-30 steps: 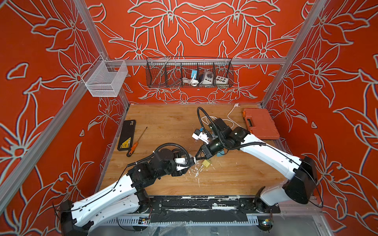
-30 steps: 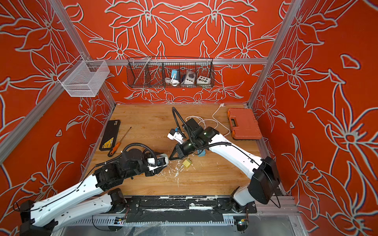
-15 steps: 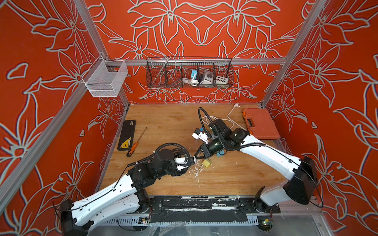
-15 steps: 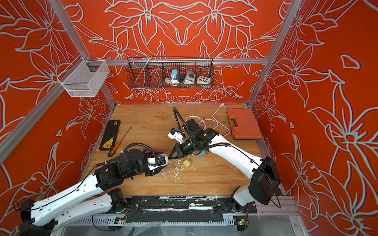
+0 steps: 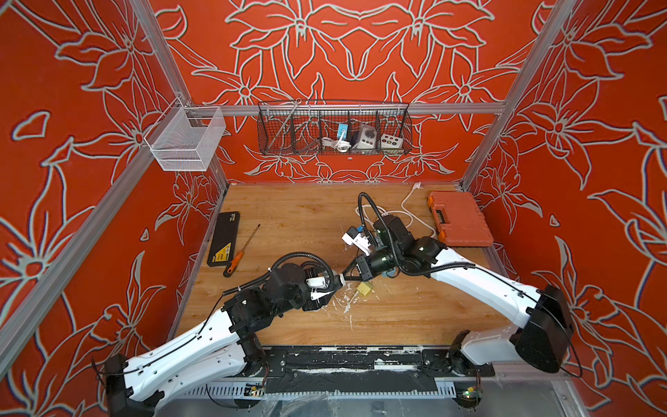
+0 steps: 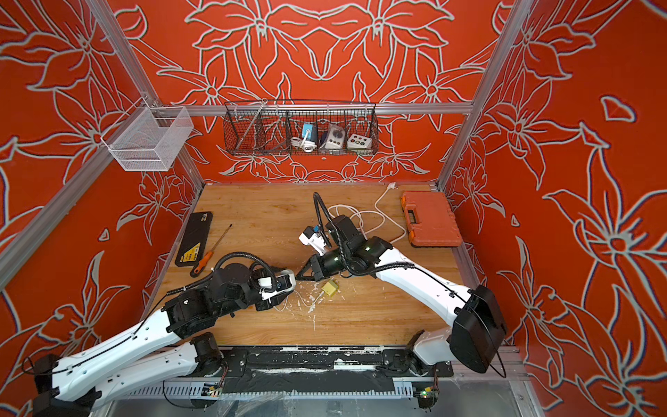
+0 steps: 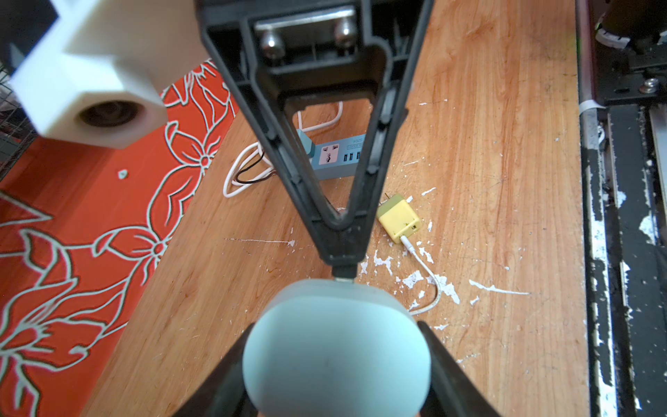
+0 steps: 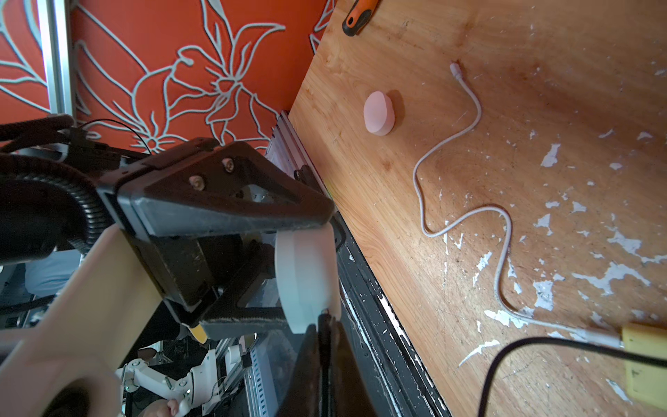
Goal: Charge the bluetooth headset
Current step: Insert the charging cable into the bluetooth headset.
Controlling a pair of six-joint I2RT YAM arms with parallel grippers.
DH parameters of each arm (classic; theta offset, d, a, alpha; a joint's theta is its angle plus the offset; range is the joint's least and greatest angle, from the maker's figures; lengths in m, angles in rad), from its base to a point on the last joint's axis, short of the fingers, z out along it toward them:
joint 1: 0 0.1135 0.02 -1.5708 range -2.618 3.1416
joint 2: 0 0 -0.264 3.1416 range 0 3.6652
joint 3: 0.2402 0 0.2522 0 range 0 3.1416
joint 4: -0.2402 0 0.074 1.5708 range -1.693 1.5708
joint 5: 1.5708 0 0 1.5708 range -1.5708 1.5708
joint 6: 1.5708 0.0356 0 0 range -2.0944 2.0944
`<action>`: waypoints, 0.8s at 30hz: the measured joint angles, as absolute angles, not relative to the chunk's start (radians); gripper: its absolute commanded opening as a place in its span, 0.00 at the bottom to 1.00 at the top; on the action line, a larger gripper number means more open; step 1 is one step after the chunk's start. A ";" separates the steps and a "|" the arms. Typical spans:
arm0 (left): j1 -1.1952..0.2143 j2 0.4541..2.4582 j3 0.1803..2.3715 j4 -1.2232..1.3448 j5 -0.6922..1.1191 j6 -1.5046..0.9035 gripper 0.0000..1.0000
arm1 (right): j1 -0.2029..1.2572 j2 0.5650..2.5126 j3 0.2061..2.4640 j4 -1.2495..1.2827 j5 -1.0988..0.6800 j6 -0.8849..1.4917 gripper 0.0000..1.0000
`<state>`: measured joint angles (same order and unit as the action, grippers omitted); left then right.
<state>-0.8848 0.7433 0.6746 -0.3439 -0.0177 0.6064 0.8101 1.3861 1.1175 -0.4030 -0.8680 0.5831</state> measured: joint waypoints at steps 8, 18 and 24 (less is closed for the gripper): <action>-0.885 0.690 0.671 -0.345 -0.024 0.590 0.03 | 0.807 1.378 1.090 -0.300 -0.927 0.612 0.00; -0.885 0.697 0.671 -0.335 -0.027 0.577 0.00 | 0.802 1.373 1.082 -0.284 -0.933 0.617 0.00; -0.885 0.702 0.671 -0.335 -0.027 0.574 0.00 | 0.801 1.373 1.081 -0.284 -0.932 0.617 0.01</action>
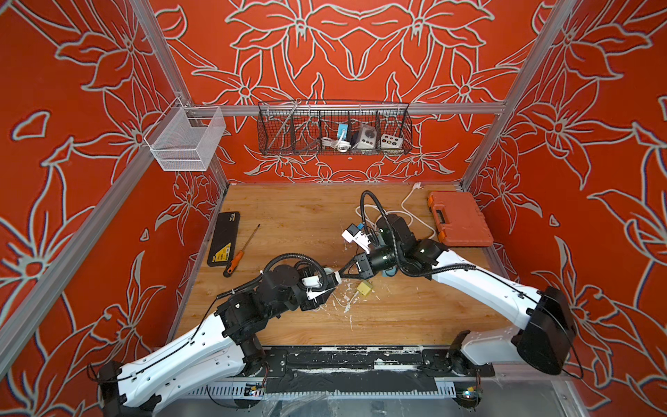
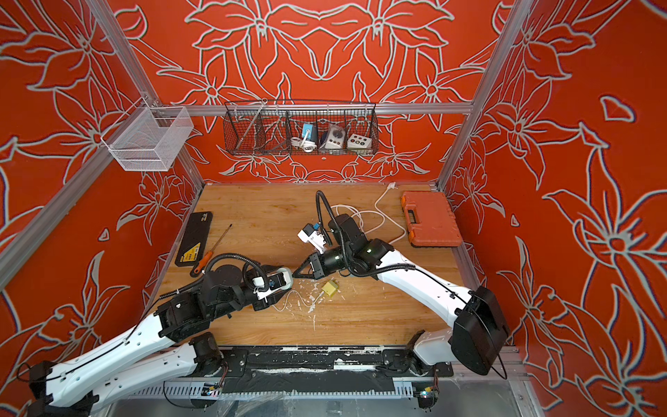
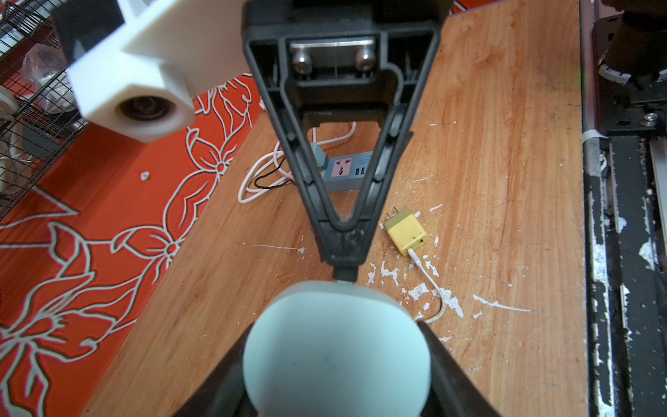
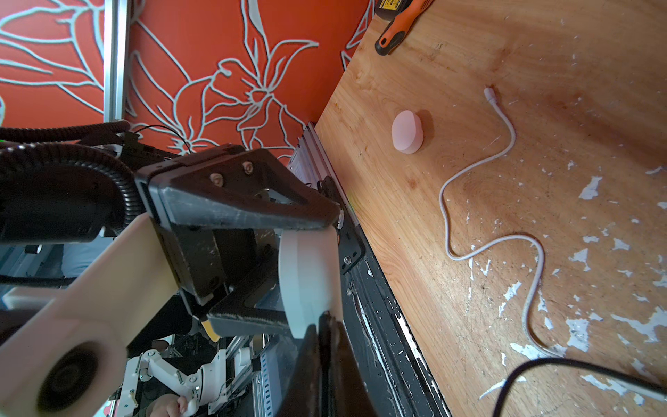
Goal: Charge the bluetooth headset
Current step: Insert the charging cable into the bluetooth headset.
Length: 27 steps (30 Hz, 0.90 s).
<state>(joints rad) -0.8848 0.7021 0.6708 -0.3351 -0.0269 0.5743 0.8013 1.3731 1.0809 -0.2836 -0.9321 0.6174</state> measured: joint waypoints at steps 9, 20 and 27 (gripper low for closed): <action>-0.889 0.725 0.671 -0.312 -0.025 0.572 0.03 | 0.803 1.368 1.081 -0.305 -0.892 0.598 0.18; -0.905 0.768 0.671 -0.261 -0.018 0.572 0.06 | 0.751 1.286 1.085 -0.371 -0.802 0.550 0.34; -0.871 0.837 0.672 -0.252 -0.040 0.548 0.08 | 0.641 1.177 1.081 -0.425 -0.707 0.534 0.35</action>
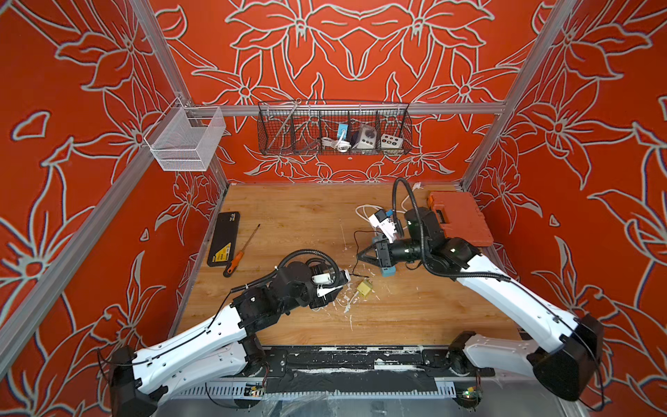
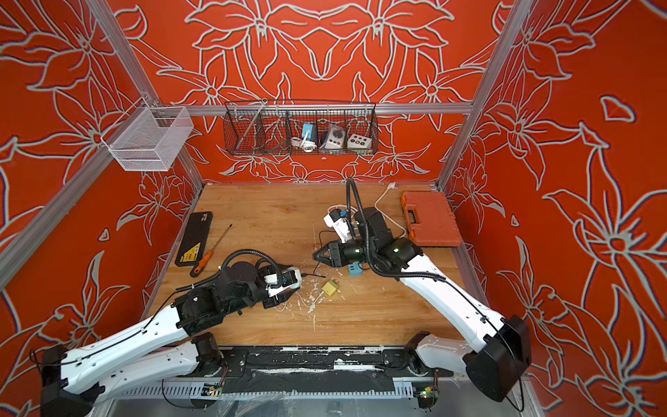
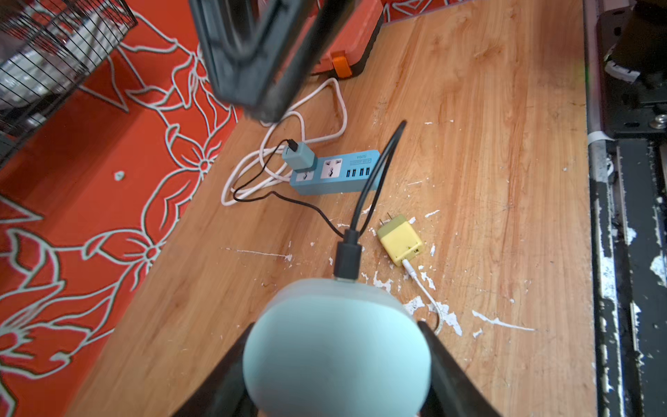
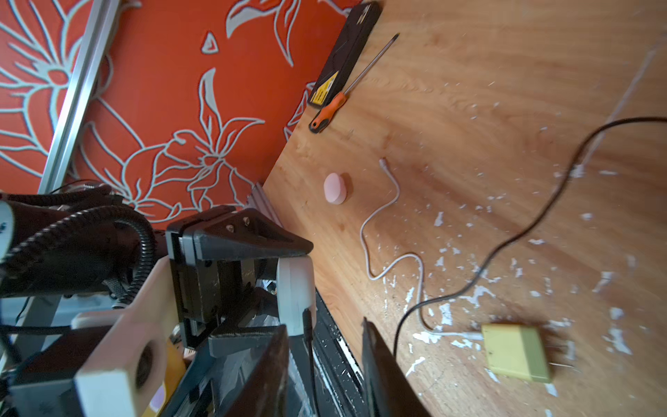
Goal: Charge the bluetooth headset
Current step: Insert the charging cable into the bluetooth headset, then place the bluetooth headset at the center of the board.
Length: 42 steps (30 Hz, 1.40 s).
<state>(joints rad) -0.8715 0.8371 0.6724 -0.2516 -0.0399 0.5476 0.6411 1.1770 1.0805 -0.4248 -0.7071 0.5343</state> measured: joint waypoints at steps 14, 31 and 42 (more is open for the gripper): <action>-0.592 1.128 0.787 -0.213 -0.041 0.444 0.09 | 0.626 1.010 0.919 -0.441 -0.574 0.546 0.35; -0.388 1.494 0.897 -0.149 -0.068 0.364 0.13 | 0.626 0.894 0.818 -0.416 -0.518 0.609 0.35; -0.366 1.683 1.010 -0.200 -0.088 0.294 0.17 | 0.626 0.902 0.804 -0.377 -0.516 0.635 0.34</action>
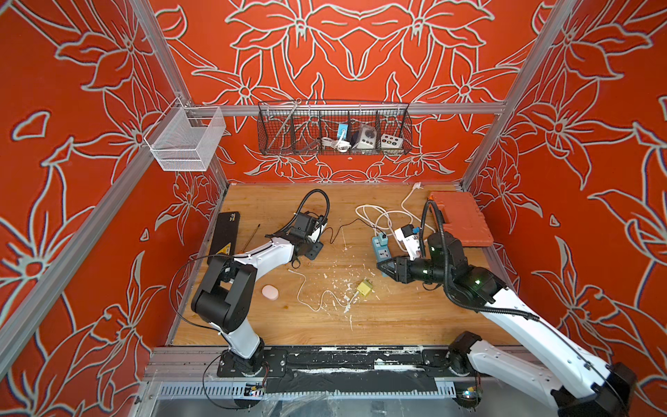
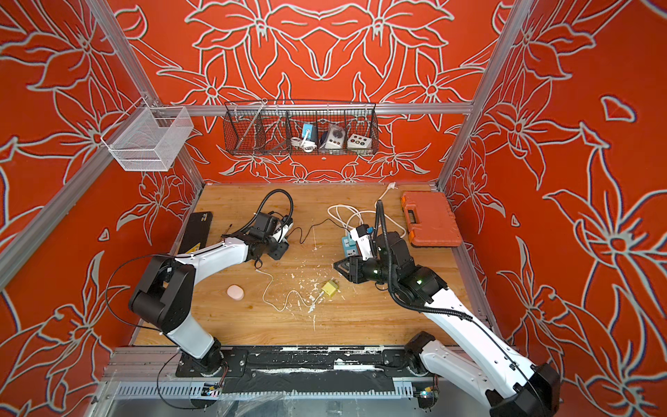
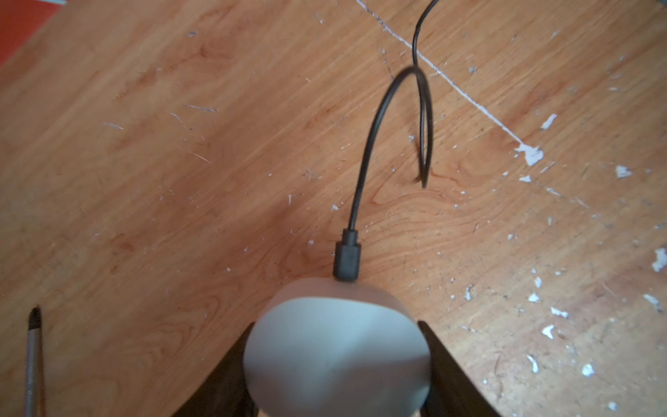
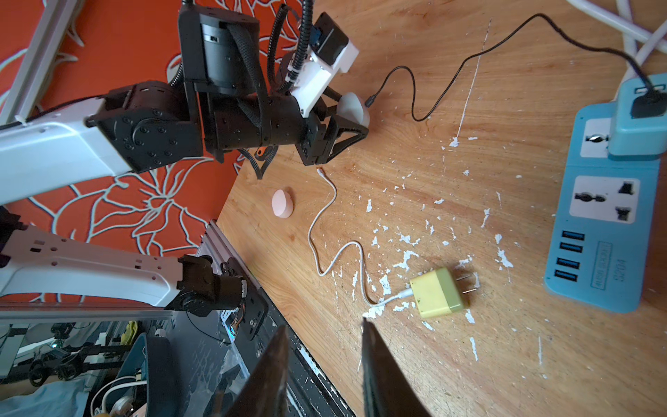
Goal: Charge the bluetooth headset
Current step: Place the bluetooth headset at the center of the board, then pick up the plug from the center of the board.
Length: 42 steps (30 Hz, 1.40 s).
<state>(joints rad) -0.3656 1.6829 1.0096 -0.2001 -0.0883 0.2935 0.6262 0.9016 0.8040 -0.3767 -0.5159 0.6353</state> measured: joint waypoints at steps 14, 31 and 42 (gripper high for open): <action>-0.366 1.808 1.075 -0.288 -0.112 0.244 0.47 | 0.626 0.904 0.788 -0.351 -0.514 0.658 0.34; -0.366 1.795 1.087 -0.329 -0.123 0.237 0.99 | 0.626 0.902 0.787 -0.353 -0.504 0.666 0.34; -0.365 1.528 1.105 -0.383 -0.157 0.101 0.99 | 0.626 0.863 0.787 -0.394 -0.471 0.660 0.34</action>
<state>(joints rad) -0.3653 1.5284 1.1053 -0.3832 -0.1566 0.1013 0.6262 0.8635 0.7868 -0.3943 -0.4706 0.6598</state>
